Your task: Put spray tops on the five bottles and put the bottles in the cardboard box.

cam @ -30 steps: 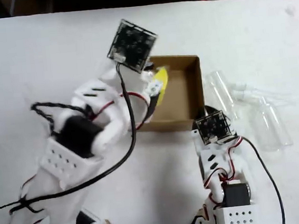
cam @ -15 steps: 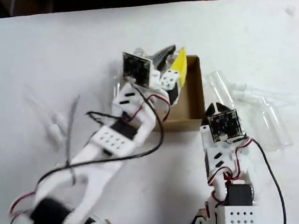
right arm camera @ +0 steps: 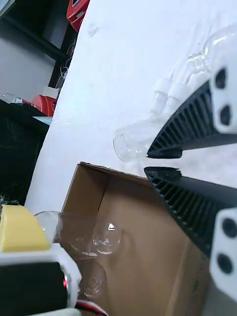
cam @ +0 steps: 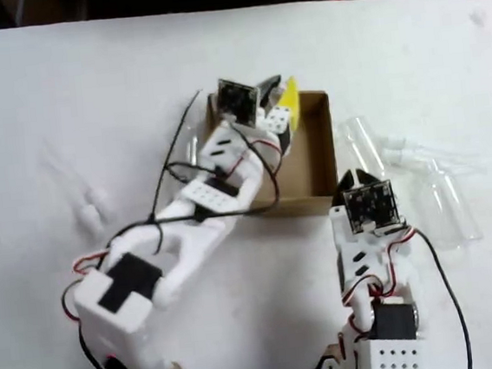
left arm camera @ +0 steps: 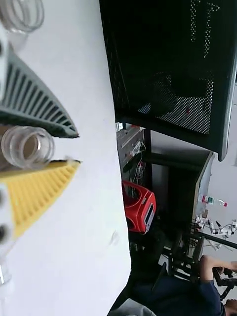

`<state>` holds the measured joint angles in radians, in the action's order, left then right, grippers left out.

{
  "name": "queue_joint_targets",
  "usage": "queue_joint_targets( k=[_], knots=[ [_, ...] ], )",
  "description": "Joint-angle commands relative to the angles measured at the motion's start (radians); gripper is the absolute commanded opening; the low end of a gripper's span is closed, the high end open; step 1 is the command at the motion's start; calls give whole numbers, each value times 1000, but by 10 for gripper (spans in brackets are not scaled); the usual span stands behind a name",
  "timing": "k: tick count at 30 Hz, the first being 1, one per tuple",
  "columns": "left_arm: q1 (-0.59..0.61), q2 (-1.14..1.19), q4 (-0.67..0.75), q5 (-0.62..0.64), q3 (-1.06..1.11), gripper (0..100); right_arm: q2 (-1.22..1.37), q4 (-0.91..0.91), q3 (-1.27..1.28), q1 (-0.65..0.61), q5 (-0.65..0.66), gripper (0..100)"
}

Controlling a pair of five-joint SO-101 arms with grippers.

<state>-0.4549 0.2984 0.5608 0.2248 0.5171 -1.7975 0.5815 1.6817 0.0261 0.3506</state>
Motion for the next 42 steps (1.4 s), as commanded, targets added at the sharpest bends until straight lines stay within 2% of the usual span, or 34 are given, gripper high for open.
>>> queue_joint_targets(
  k=[1,9,21,26,28,34,42],
  knots=[
    [22,35,28,-8,-112,24,-4,-28,8,5,-9,18],
    [50,160,25,-6,-233,24,-4,-28,8,4,-8,18],
    [48,91,-140,2,-236,24,-4,-28,8,4,-8,19],
    [48,77,-150,2,-235,25,-4,-28,8,2,-8,20],
    [48,76,-152,2,-233,48,-4,-27,8,2,-8,21],
    [41,77,-152,3,-233,212,-4,-21,8,-24,-3,21],
    [44,27,-152,3,-238,214,-4,-21,8,-25,-3,21]
  ],
)
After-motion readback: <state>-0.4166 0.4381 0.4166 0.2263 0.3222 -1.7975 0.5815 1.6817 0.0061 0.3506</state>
